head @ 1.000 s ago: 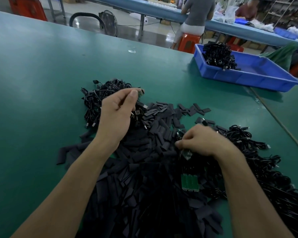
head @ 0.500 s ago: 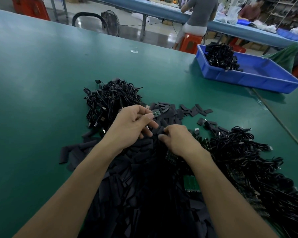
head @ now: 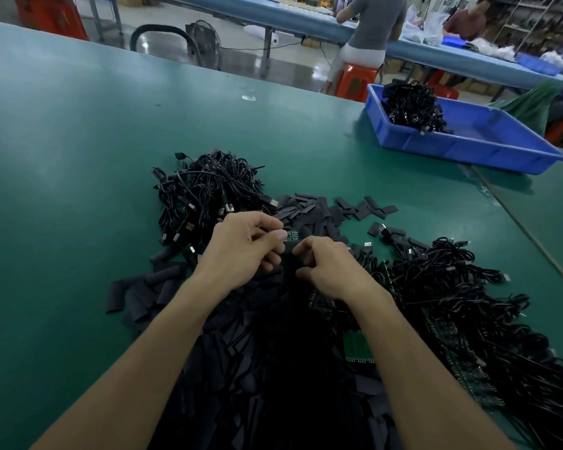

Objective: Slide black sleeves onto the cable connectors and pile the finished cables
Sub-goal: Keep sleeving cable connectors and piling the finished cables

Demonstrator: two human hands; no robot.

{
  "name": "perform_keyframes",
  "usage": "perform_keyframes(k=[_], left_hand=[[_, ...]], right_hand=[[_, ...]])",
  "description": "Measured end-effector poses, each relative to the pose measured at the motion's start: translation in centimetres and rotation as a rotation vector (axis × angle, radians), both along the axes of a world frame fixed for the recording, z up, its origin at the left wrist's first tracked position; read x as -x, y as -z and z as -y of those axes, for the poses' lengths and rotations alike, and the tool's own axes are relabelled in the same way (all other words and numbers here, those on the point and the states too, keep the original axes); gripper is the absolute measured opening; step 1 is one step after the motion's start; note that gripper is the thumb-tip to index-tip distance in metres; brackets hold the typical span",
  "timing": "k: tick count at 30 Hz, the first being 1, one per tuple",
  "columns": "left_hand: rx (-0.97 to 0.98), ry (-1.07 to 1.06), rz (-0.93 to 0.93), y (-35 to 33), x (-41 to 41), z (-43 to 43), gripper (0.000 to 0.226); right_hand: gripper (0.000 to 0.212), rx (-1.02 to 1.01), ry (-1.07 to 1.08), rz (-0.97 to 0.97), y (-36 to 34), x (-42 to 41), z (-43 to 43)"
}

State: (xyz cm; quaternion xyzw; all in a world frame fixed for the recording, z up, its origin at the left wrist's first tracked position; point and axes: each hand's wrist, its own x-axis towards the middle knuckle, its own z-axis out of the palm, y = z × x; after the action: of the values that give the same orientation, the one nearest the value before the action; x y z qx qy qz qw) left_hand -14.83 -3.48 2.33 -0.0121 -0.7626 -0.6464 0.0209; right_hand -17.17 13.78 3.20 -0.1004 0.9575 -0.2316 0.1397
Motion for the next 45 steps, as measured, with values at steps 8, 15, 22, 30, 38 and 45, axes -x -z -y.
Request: perform_keyframes(k=[8, 15, 22, 30, 38, 45], left_hand=[[0.102, -0.027, -0.003, 0.0, 0.0, -0.2, 0.018], [0.010, 0.036, 0.068, 0.3, 0.1, 0.2, 0.010], [-0.015, 0.048, 0.102, 0.2, 0.1, 0.1, 0.016], [-0.096, 0.021, 0.141, -0.7, -0.1, -0.2, 0.020], [-0.195, 0.055, 0.194, -1.5, -0.5, -0.5, 0.020], [-0.233, 0.091, 0.223, -1.6, -0.6, -0.5, 0.020]], right_hand=[[0.010, 0.244, 0.025, -0.253, 1.2, -0.5, -0.7], [0.024, 0.586, 0.231, -0.297, 1.9, -1.2, -1.2], [0.016, 0.719, 0.199, -0.202, 1.6, -1.5, -1.5], [0.028, 0.833, 0.134, -0.231, 1.0, -1.6, -1.6], [0.023, 0.798, 0.153, -0.307, 0.7, -1.7, -1.8], [0.028, 0.804, 0.157, -0.366, 0.4, -1.9, -1.7]])
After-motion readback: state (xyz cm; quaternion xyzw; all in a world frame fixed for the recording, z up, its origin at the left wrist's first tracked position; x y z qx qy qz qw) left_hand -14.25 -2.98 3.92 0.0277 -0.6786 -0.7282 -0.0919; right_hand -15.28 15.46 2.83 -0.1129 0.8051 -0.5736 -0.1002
